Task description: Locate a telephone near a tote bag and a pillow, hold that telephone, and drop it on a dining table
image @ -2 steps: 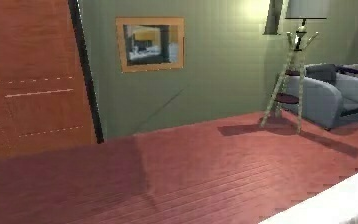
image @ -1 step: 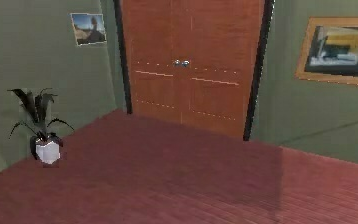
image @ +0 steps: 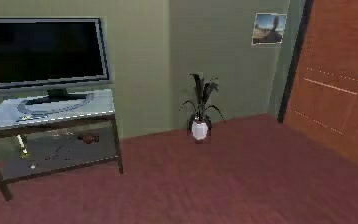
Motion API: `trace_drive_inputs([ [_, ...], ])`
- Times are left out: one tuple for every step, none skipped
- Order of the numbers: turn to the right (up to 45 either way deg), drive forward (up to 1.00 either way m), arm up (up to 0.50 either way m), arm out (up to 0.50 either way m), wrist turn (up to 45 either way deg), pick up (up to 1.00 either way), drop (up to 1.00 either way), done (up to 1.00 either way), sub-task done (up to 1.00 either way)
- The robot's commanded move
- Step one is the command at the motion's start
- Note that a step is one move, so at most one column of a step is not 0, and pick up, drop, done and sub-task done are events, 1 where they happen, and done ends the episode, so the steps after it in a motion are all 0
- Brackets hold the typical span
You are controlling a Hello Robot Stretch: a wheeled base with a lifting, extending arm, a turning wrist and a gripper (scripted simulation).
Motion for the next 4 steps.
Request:
trace_drive_inputs([
  [-18.0,0.00,0.00,0.00,0.0,0.00,0.00,0.00,0.00],
  [0.0,0.05,0.00,0.00,0.0,0.00,0.00,0.00,0.00],
  [-45.0,0.00,0.00,0.00,0.0,0.00,0.00,0.00,0.00],
  [-39.0,0.00,0.00,0.00,0.0,0.00,0.00,0.00,0.00],
])
